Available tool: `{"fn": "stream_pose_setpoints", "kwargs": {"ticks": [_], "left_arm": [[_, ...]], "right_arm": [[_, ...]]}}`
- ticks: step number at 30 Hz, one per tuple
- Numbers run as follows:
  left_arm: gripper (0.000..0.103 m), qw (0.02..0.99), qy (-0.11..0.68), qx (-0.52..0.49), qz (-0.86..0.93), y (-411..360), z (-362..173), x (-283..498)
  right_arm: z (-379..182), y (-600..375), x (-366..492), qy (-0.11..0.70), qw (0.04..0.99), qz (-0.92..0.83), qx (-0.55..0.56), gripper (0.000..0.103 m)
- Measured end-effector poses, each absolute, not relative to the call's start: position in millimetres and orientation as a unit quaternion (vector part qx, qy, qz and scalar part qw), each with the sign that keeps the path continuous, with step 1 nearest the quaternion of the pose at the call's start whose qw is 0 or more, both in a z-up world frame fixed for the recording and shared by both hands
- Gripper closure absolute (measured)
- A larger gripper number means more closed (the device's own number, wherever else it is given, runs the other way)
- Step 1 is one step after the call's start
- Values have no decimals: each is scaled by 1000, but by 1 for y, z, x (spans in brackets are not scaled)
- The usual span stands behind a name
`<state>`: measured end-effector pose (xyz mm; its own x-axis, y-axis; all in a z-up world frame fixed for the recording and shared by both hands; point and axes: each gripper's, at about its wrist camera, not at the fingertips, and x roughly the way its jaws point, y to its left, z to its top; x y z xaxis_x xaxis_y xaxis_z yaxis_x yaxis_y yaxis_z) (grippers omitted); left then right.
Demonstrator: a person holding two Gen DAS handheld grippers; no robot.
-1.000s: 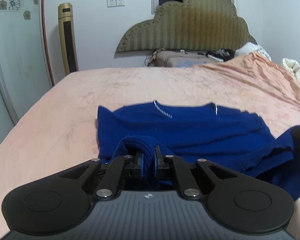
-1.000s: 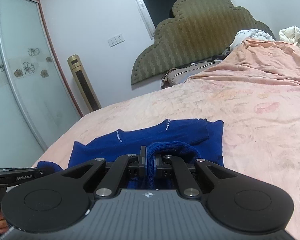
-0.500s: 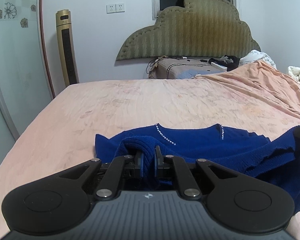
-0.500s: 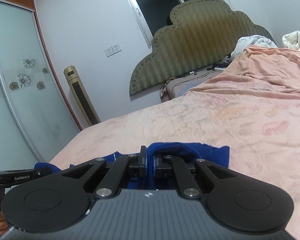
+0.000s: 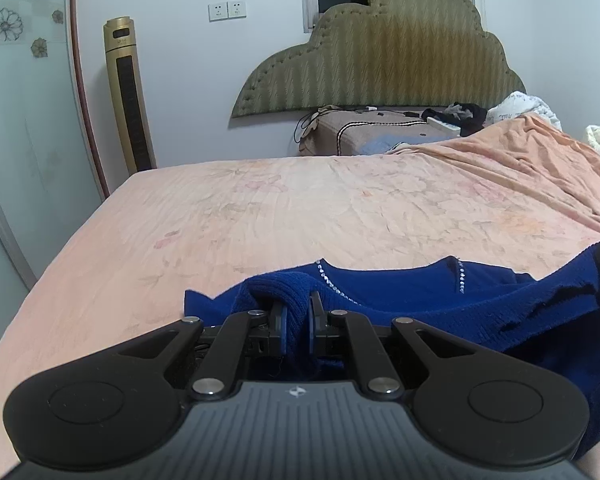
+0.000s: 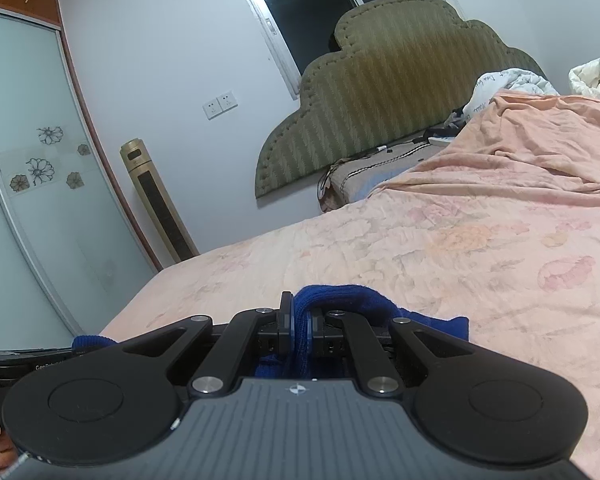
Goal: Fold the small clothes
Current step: 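Lower the fold onto the sweater and open both grippers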
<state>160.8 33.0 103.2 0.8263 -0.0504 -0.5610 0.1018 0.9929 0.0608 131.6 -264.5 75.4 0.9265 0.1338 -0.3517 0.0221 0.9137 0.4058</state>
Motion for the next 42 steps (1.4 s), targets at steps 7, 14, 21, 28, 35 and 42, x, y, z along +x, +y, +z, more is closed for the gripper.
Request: {"fn": "stream_pose_setpoints", "kwargs": {"ticks": [7,14,21,28,35,42], "left_arm": [[94,949,309,51,-37,29,92,202],[94,935,346,58,-41,27,71,237],[94,924,375,58,-39,28,51,259],[93,914,401,49,-41,32,37,275],[93,908,415,48,-40,31,29,286],[93,904,425,33,-39,33,25,294]], "right_arm": [[64,-269,160,205,954,27,218,92],[44,-275,193,228,944,22,236,92],[21,-282,220,256,933,15,254,92],[3,-293,238,277,919,8,279,92],[-8,-295,253,289,915,4,282,92],[-13,-297,260,295,913,2,281,92]]}}
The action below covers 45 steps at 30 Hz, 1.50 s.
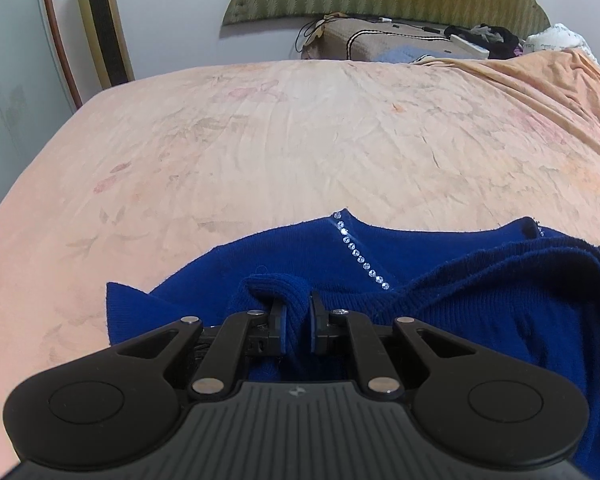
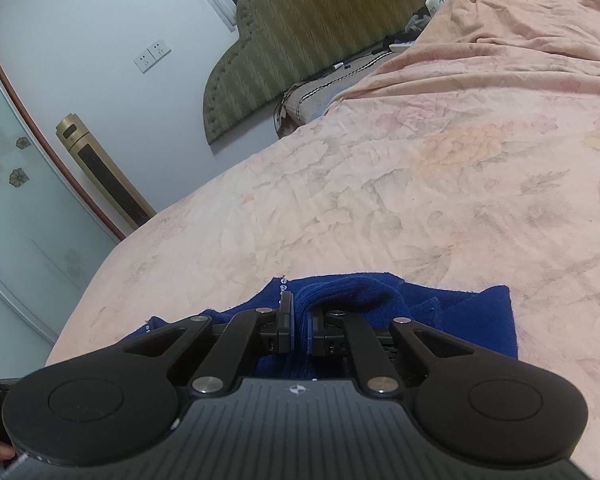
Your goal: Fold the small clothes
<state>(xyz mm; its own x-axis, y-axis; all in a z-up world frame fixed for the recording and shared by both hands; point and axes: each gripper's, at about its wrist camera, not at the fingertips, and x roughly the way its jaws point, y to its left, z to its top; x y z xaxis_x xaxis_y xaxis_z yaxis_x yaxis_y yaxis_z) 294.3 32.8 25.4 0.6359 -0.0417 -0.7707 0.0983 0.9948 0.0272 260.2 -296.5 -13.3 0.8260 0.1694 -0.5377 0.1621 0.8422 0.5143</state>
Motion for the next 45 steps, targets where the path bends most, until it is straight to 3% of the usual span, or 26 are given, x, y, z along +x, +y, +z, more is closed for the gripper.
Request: {"fn": "stream_pose_setpoints", "kwargs": {"ticks": [7,12,14,16,18,19,20,22,24,29,35,40,45], "left_arm": [[88,895,444,-30,-39,48,27,304],[85,889,450,-65,-43,57,30,307],[84,888,452,-78,-45,61,32,308],[82,886,452,-93,-49,64,34,309],[73,883,452,-118,-54,70,37,310],[61,882,449,-133,-56,74,38,311],[40,883,444,-144,-54,78,40,310],[17,893,420,-159,-43,83,46,306],[16,903,397,-160,-31,87,53,302],[16,905,397,-151,-21,93,58,297],[16,912,404,-72,0,86,43,273],[16,909,413,-50,-5,79,30,253],[16,909,415,-31,-15,69,26,242]], "right_arm": [[-20,-299,267,303,909,-6,288,89],[-23,-302,268,297,905,-17,304,67],[-21,-302,266,290,908,-25,302,54],[-16,-301,262,277,916,-38,287,50],[-8,-296,259,263,928,-48,260,47],[-5,-295,257,259,932,-51,249,47],[-1,-293,256,255,935,-52,239,46],[4,-287,252,252,941,-42,224,40],[6,-277,249,255,945,-21,206,34],[-2,-246,249,288,946,15,147,33],[-18,-228,254,341,936,17,89,27],[-11,-222,241,330,941,-2,75,24],[-2,-205,222,317,948,12,44,13]]}}
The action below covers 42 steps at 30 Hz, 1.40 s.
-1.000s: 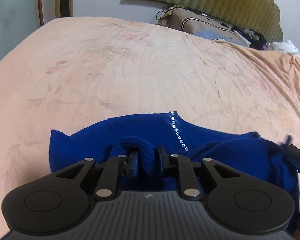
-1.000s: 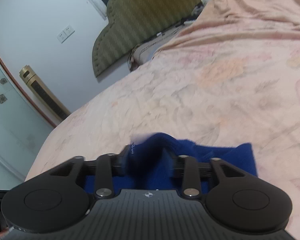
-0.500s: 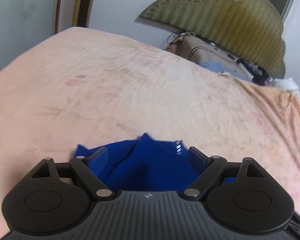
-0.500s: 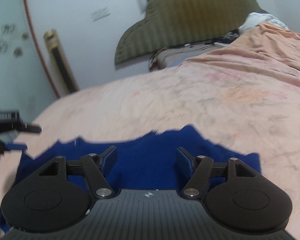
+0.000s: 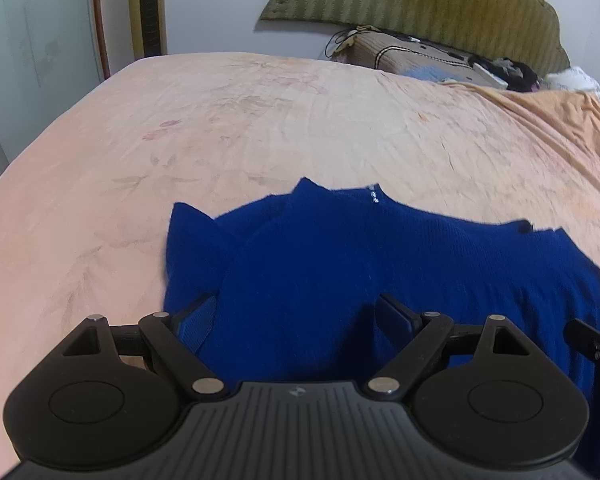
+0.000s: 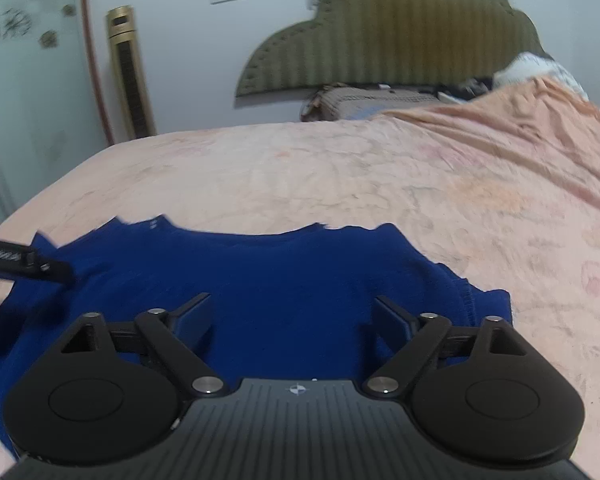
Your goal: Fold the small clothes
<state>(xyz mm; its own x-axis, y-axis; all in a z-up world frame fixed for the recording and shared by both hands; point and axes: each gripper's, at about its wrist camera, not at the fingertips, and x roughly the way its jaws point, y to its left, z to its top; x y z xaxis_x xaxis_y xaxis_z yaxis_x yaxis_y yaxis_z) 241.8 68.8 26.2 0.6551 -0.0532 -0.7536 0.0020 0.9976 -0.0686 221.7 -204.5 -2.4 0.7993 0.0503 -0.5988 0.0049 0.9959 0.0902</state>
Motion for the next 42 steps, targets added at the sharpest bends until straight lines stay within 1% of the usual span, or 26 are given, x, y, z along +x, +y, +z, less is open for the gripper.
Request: {"fn": "stream_pose_setpoints", "kwargs": {"ticks": [4,17,24,26,34,42], "left_arm": [[16,908,418,-24,-18,65,22,233],[16,910,414,-2,-14,65,12,209],[16,927,373,3,-44,87,18,161],[16,931,361,8,-58,97,19,143],[16,931,350,35,-100,130,18,103],[17,931,341,50,-117,145,13,90]], "right_arm": [[-4,-195,212,320,947,15,22,11],[-12,-203,191,333,941,5,56,11],[-28,-194,185,357,934,1,27,3],[-30,-194,182,353,935,1,26,2],[-15,-179,171,339,940,28,41,4],[-8,-131,161,336,936,107,-4,4]]}}
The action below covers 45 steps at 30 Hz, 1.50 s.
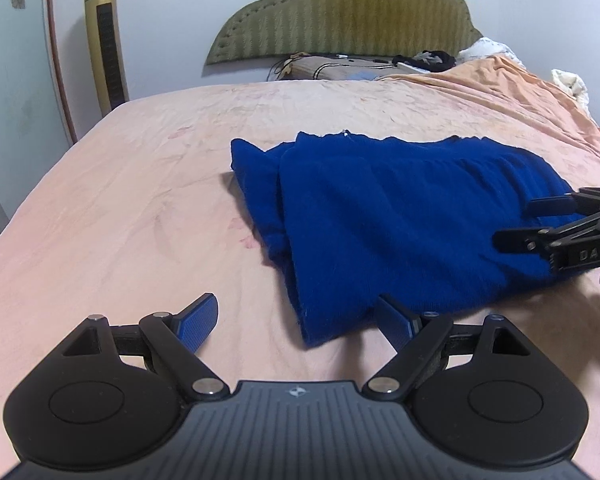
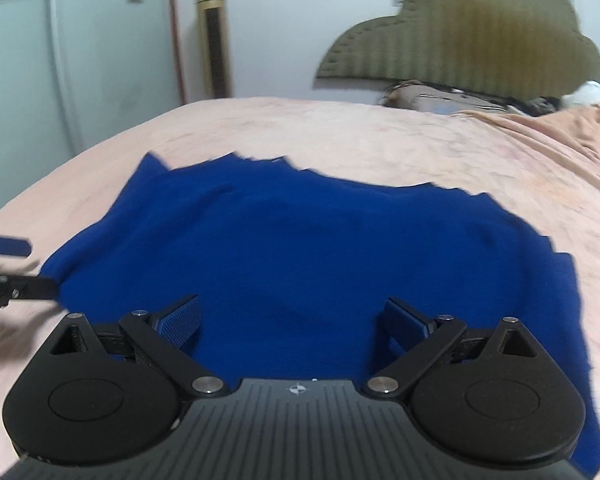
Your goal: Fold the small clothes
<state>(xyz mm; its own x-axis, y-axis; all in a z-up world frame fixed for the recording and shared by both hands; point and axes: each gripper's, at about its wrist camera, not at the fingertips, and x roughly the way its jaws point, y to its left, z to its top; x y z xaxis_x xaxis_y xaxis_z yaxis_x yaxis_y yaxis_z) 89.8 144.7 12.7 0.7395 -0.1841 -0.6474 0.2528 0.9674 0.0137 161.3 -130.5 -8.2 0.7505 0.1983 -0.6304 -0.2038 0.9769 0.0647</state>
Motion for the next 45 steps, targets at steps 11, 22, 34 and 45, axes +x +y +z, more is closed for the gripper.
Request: {"fn": "stream_pose_setpoints", "kwargs": {"ticks": [11,22,34,45], "left_arm": [[95,916,360,84,-157,140,-4,95],[100,926,341,79,-144,161,11,86],[95,925,352,56,-132,163,20,83],[37,946,294,-49,-125,141,43,109]], "right_arm": [[-20,-108,158,356,926,121,-18,3],[-18,-108,157,356,927,120,-14,4],[-20,-102,156,359,924,128,-16,3],[-28,-92,152,350,928,117,-45,0]]}}
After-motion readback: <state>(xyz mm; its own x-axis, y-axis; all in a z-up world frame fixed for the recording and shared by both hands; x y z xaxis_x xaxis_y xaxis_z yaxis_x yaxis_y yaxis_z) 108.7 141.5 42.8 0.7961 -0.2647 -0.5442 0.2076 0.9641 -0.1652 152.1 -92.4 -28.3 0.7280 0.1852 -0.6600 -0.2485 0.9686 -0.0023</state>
